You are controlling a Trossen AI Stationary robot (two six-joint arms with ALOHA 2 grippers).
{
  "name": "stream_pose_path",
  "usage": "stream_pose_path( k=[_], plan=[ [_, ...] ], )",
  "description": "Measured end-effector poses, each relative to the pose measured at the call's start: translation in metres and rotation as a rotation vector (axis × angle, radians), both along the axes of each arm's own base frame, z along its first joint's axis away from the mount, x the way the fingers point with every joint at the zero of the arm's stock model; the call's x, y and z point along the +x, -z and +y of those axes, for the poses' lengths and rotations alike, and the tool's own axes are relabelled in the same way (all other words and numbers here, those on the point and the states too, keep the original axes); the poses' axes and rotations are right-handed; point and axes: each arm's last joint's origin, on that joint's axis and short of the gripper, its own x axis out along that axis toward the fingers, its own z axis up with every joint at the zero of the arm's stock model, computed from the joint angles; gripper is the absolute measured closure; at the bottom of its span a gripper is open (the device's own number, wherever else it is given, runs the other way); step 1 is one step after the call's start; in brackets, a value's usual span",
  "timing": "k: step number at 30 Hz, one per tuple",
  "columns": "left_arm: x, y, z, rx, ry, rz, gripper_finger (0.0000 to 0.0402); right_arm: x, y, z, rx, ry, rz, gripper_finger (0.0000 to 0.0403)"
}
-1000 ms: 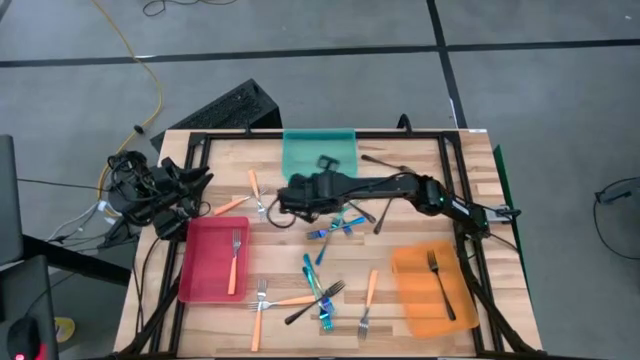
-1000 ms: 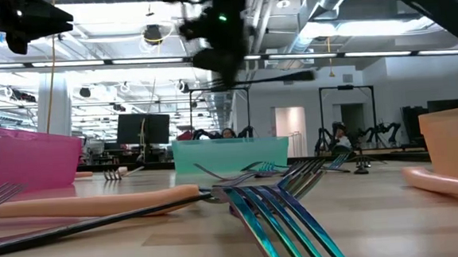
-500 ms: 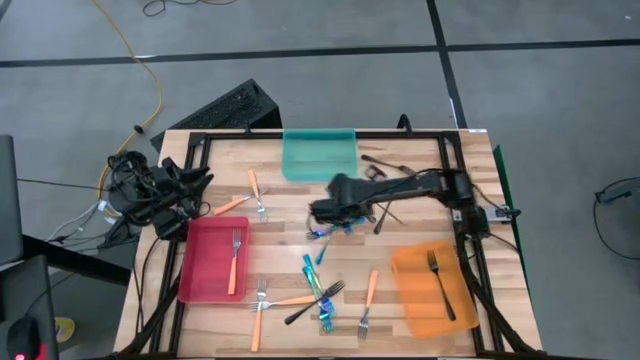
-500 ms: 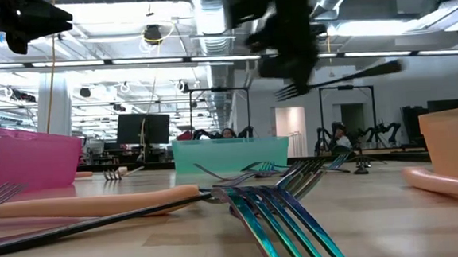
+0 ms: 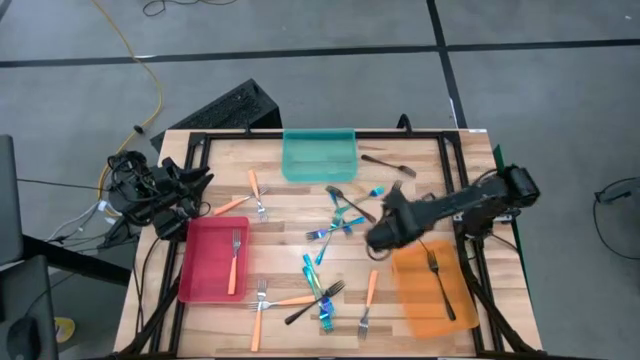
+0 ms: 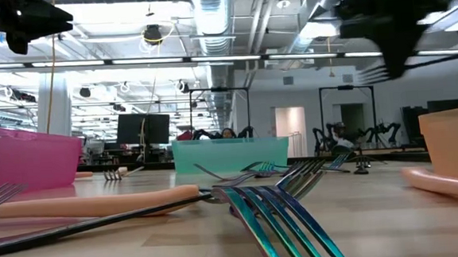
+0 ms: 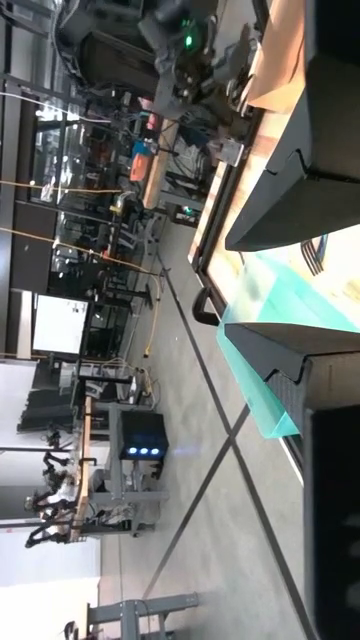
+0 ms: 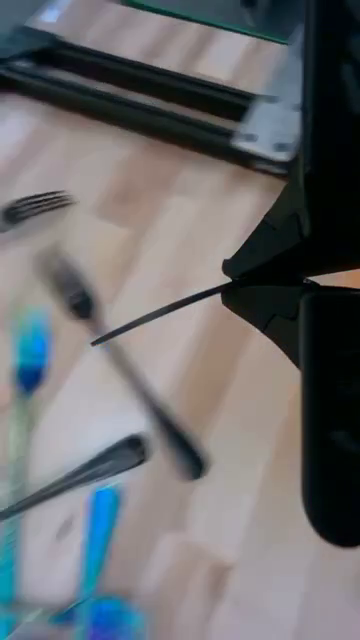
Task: Sort silverware by color (type)
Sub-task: Put the black fork into the orange bin
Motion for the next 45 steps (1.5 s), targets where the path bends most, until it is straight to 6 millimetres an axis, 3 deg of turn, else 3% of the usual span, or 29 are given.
stream_pose_path(
  k=[11, 17, 29, 45],
  plan=[
    [0.000, 0.000, 0.000, 0.000, -0.004, 0.000, 0.0289, -0.050, 0.027, 0.072, 0.128, 0.212, -0.077, 0.0379],
    [0.000, 0.000, 0.000, -0.003, -0.004, -0.002, 0.0289, -0.065, 0.037, 0.094, 0.138, 0.271, -0.153, 0.0379],
    [0.000, 0.000, 0.000, -0.005, -0.004, -0.003, 0.0289, -0.071, 0.085, 0.090, 0.205, 0.261, -0.218, 0.0379],
    [0.000, 0.000, 0.000, -0.007, -0.009, -0.005, 0.0289, -0.082, 0.117, 0.081, 0.236, 0.291, -0.223, 0.0375]
  ],
)
